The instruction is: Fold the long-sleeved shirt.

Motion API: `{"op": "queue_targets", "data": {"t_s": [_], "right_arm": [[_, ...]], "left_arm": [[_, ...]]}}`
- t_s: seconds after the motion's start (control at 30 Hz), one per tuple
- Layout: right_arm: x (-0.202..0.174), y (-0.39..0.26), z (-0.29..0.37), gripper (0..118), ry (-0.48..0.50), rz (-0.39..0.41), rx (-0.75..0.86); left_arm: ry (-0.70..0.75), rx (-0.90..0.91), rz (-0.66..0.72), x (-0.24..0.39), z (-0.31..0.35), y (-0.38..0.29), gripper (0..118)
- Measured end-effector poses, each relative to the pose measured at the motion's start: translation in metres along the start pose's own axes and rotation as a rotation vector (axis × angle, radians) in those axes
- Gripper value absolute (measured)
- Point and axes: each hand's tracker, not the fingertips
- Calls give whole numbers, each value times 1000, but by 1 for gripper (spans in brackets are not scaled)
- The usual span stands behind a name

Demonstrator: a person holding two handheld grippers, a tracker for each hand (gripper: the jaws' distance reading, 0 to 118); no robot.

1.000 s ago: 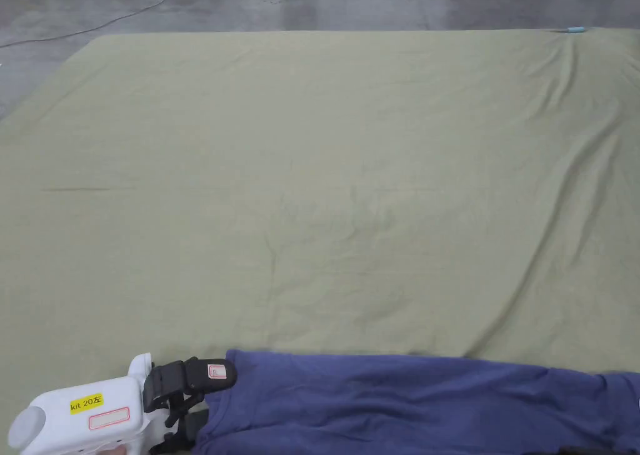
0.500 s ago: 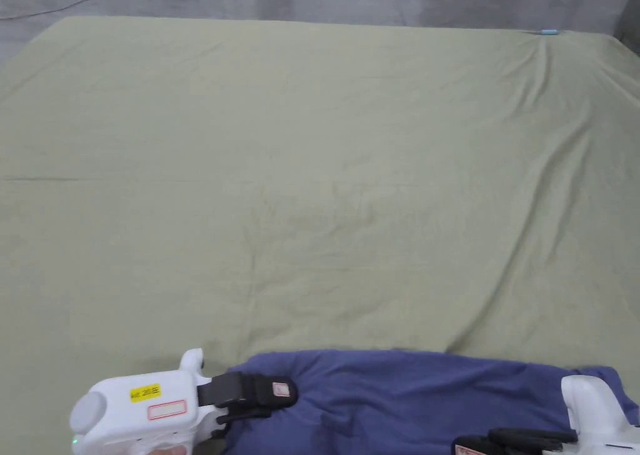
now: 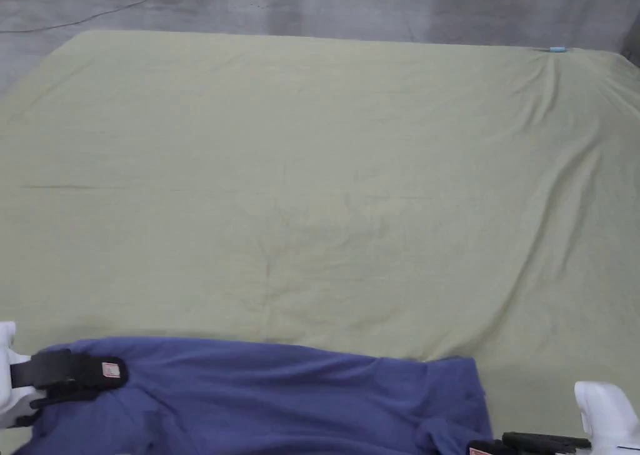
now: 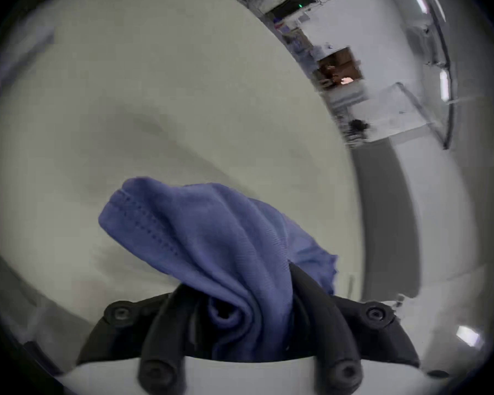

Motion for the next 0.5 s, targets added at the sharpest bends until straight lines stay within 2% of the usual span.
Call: {"op": "queue_targets", "data": {"t_s": [0.07, 0.13, 0.33, 0.4, 0.5], "right_arm": [[-3, -1, -4, 0, -13, 6, -10], [-5, -2, -7, 0, -24, 1, -19], [2, -11, 3, 0, -23, -46, -18], [8, -14, 12, 0, -30, -50, -14], [17, -20, 24, 0, -36, -65, 3]], "left_arm": [[121, 21, -38, 23, -16, 5, 14], [174, 19, -46, 46, -20, -1, 14], [197, -11, -198, 144, -65, -45, 14], [168, -59, -273, 178, -90, -65, 14], [139, -123, -309, 212, -134, -84, 14]]}}
